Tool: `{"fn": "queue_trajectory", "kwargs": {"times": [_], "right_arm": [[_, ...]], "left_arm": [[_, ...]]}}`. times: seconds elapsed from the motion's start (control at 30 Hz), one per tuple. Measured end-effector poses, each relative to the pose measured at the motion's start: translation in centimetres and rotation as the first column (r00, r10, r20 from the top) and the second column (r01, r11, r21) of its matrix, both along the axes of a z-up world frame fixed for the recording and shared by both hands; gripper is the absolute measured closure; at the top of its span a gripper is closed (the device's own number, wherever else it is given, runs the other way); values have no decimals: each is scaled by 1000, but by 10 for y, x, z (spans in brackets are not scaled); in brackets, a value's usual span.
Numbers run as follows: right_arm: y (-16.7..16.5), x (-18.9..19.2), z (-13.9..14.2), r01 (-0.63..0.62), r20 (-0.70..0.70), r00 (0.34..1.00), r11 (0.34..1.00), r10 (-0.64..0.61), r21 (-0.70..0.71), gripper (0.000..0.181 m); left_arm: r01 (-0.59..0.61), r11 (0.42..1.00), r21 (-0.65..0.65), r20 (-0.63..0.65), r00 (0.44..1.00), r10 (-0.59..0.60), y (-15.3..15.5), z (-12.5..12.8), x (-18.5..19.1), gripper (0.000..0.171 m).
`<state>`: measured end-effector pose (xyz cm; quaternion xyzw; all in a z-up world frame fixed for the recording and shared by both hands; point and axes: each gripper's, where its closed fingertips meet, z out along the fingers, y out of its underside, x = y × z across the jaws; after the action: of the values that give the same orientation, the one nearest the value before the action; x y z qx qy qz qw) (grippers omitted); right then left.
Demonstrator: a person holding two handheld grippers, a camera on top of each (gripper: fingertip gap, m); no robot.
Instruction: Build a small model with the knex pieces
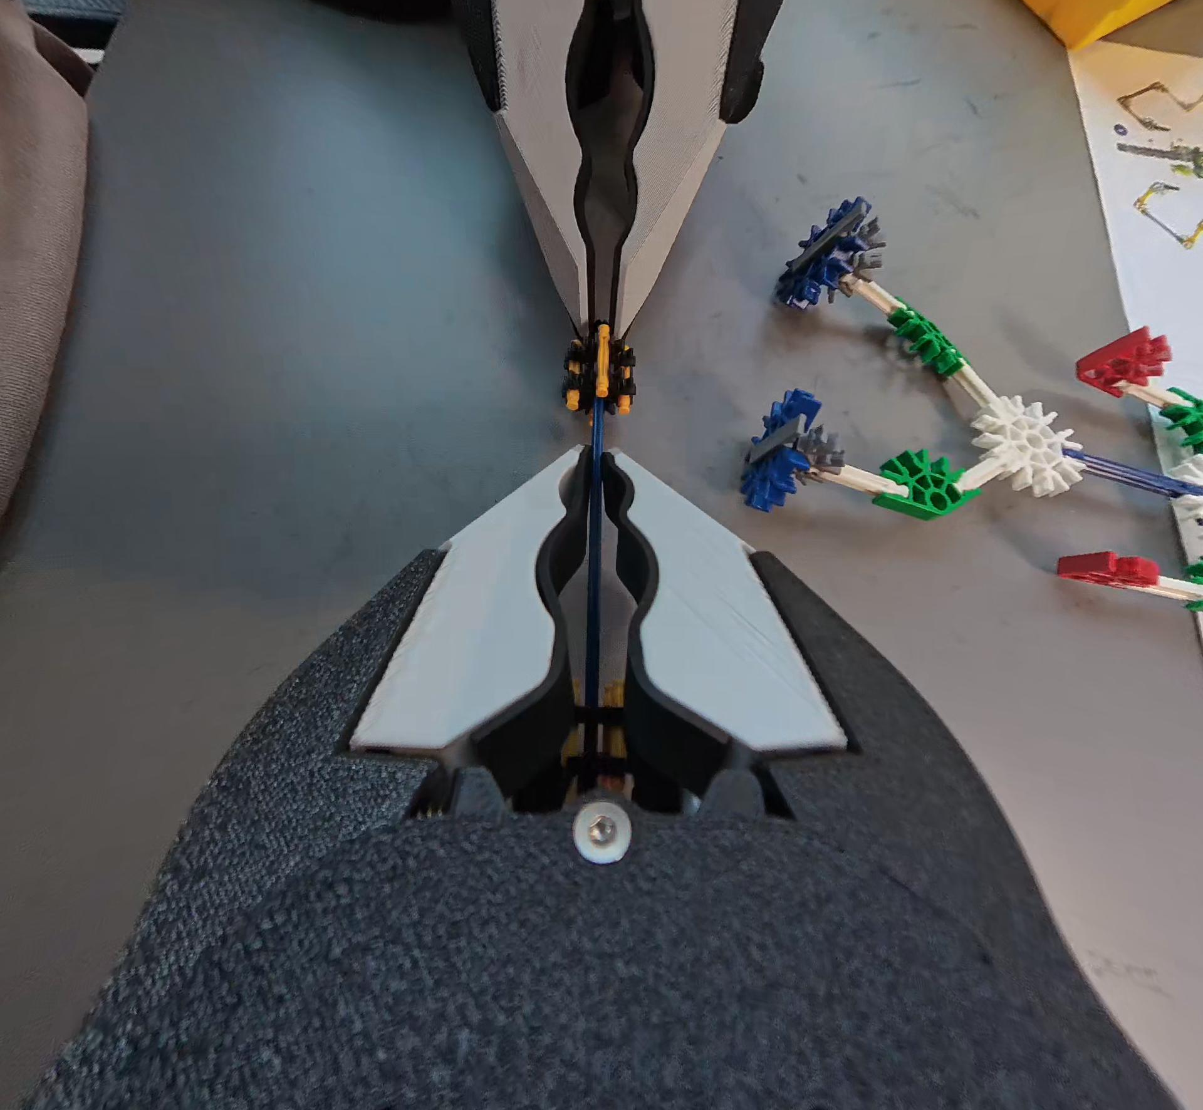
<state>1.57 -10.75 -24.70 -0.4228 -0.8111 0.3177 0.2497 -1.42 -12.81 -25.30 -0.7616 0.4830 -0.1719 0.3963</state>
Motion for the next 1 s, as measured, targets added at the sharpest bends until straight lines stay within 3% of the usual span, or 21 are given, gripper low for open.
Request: {"fn": "queue_trajectory", "kwargs": {"times": [1.0], "right_arm": [[-4,-5,-7,20,10,1000,1000,-20,-3,181]], "left_arm": [[11,1000,-10,-36,999,-12,0,4,3,169]]}}
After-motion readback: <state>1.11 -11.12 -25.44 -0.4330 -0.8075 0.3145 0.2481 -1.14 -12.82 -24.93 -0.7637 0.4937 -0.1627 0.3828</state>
